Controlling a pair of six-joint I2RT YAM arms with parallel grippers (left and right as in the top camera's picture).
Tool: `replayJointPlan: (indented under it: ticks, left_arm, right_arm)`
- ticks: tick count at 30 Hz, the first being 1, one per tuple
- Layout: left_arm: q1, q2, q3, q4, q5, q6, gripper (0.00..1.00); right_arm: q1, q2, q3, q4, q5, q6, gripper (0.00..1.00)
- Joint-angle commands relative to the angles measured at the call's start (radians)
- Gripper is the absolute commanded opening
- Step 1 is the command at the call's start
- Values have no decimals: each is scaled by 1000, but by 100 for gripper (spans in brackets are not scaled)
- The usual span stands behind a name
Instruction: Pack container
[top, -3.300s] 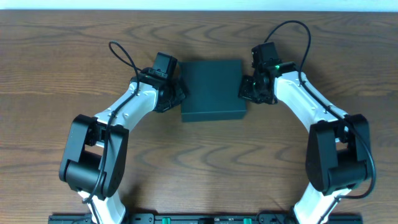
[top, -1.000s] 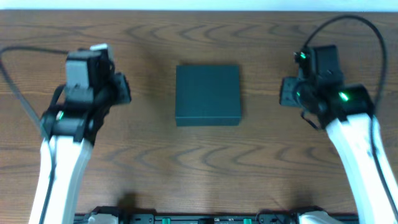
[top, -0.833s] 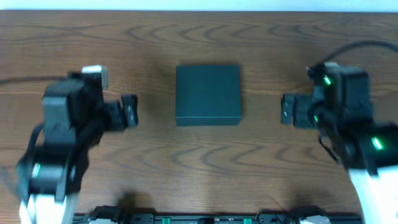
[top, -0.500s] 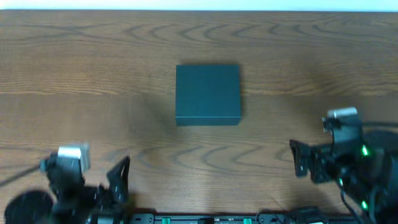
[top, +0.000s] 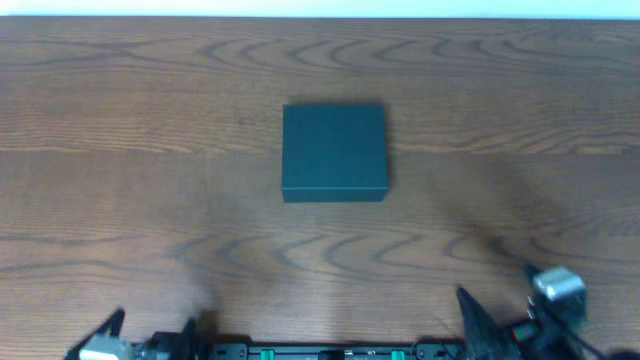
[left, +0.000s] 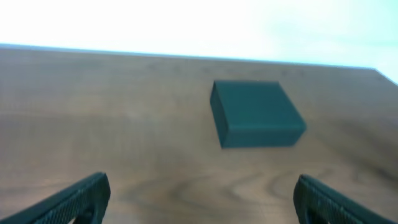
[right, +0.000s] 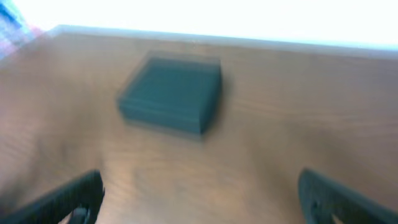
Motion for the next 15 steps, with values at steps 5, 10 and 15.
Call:
replayJointPlan:
  ticks: [5, 10, 15]
  left_arm:
    - [1, 16, -348, 442, -22, 196, 95]
    - [1, 33, -606, 798, -51, 195, 95]
    - [1, 82, -827, 1069, -75, 175, 96]
  right_arm:
    - [-7, 18, -418, 728, 14, -38, 99]
    - [-7, 115, -576, 1066, 215, -150, 99]
    - [-8, 296, -626, 1171, 210, -150, 99]
